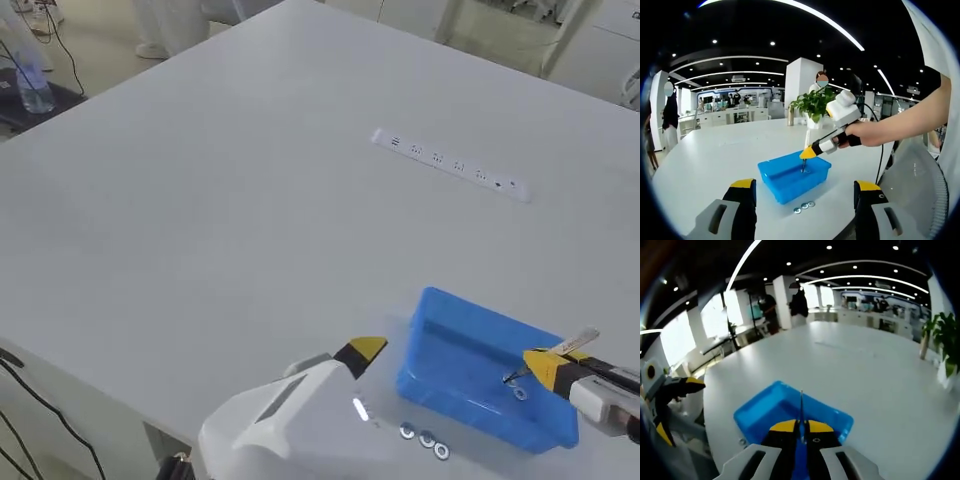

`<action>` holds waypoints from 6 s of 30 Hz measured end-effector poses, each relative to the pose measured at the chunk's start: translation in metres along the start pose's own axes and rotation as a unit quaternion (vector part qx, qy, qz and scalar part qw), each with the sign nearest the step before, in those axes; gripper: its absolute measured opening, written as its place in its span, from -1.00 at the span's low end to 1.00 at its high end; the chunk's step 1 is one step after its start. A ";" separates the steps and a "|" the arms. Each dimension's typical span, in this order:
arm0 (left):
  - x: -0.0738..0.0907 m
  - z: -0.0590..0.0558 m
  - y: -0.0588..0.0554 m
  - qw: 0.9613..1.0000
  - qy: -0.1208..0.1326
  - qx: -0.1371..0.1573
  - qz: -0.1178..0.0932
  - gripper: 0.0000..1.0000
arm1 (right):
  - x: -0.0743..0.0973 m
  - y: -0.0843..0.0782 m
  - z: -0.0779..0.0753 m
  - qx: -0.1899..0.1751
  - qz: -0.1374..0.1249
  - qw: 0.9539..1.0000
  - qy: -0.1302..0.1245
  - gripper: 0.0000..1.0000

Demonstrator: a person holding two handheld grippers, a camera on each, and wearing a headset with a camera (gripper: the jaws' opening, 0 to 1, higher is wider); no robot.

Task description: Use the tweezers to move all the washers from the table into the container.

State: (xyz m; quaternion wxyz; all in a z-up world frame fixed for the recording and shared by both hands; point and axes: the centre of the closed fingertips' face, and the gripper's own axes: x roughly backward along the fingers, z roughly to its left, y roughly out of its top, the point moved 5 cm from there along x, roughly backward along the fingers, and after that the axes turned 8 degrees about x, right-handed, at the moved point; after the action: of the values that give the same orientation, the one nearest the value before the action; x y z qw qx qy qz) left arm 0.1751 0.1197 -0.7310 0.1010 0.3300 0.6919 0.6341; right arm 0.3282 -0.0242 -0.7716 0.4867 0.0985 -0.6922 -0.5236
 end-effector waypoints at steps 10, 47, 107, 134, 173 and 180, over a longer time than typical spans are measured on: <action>0.000 0.000 0.002 1.000 -0.001 0.005 -0.008 0.62 | -0.004 -0.001 0.008 0.011 0.007 1.000 0.002 -0.94; -0.001 -0.001 0.000 1.000 0.003 -0.016 0.001 0.61 | 0.021 0.009 0.023 0.007 -0.015 1.000 -0.007 -0.94; 0.000 -0.001 0.001 0.999 0.012 -0.049 0.001 0.61 | 0.024 0.005 0.095 0.027 -0.008 0.996 0.080 -0.94; -0.001 0.001 -0.001 0.999 0.010 -0.036 0.006 0.60 | 0.009 -0.025 0.102 0.028 0.032 0.995 0.092 -0.93; -0.001 0.000 -0.002 0.999 0.009 -0.039 0.013 0.59 | 0.037 0.032 0.090 0.075 -0.029 0.992 0.098 -0.94; -0.001 0.000 -0.003 0.999 0.009 -0.040 0.015 0.58 | 0.036 0.039 0.071 0.051 -0.041 0.995 0.073 -0.94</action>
State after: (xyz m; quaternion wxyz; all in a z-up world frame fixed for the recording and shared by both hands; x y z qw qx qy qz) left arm 0.1752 0.1191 -0.7341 0.0987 0.3305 0.6617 0.6657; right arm 0.2695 0.0140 -0.7181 0.5084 0.1892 -0.6762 -0.4985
